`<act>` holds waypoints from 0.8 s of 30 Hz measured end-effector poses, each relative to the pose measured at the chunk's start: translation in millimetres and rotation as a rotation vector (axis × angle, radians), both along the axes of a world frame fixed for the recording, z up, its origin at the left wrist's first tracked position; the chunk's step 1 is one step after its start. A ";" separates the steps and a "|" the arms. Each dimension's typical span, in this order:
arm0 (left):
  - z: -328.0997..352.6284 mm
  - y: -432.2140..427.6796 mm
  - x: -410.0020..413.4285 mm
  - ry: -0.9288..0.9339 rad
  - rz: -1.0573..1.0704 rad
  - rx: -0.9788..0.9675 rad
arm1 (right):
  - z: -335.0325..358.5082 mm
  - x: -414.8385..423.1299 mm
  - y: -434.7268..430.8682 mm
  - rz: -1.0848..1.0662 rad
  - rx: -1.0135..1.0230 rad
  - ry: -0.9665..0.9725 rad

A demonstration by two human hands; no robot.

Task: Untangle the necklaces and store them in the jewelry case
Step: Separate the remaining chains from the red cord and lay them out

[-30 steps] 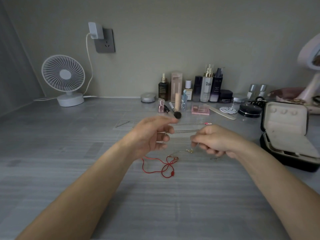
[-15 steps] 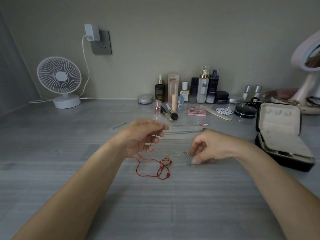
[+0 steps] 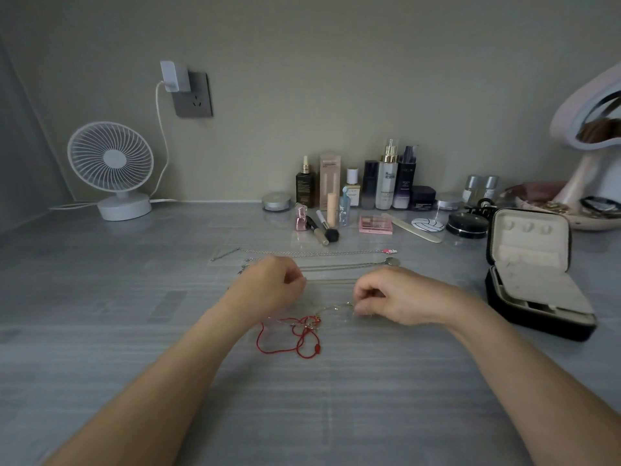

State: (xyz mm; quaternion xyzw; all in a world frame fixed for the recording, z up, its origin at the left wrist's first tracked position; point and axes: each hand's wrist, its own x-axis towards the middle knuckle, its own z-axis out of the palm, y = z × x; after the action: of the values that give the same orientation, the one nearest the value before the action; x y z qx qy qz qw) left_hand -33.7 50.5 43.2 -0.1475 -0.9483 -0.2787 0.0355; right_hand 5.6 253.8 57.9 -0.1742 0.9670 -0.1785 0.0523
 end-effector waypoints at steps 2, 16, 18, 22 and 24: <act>-2.0 0.0 0.5 0.023 0.014 -0.063 | 1.3 0.9 -0.5 -0.020 -0.065 0.050; 3.6 18.3 9.0 -0.002 -0.145 0.416 | 9.6 3.8 -7.7 -0.047 -0.602 0.125; 5.1 22.3 11.6 -0.082 -0.163 0.574 | 10.9 4.2 -9.0 -0.035 -0.573 0.206; 3.3 25.0 13.1 -0.234 -0.163 0.764 | 10.5 6.5 -11.9 -0.008 -0.641 0.177; 2.7 24.8 13.8 -0.280 -0.179 0.809 | 8.5 6.1 -13.4 -0.001 -0.669 0.156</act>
State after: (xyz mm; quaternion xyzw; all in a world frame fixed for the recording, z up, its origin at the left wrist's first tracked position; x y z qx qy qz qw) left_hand -19.9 75.3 45.8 -0.1642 -0.7419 -0.6470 -0.0629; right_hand 11.7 240.5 66.4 -0.1943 0.8561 -0.4719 -0.0822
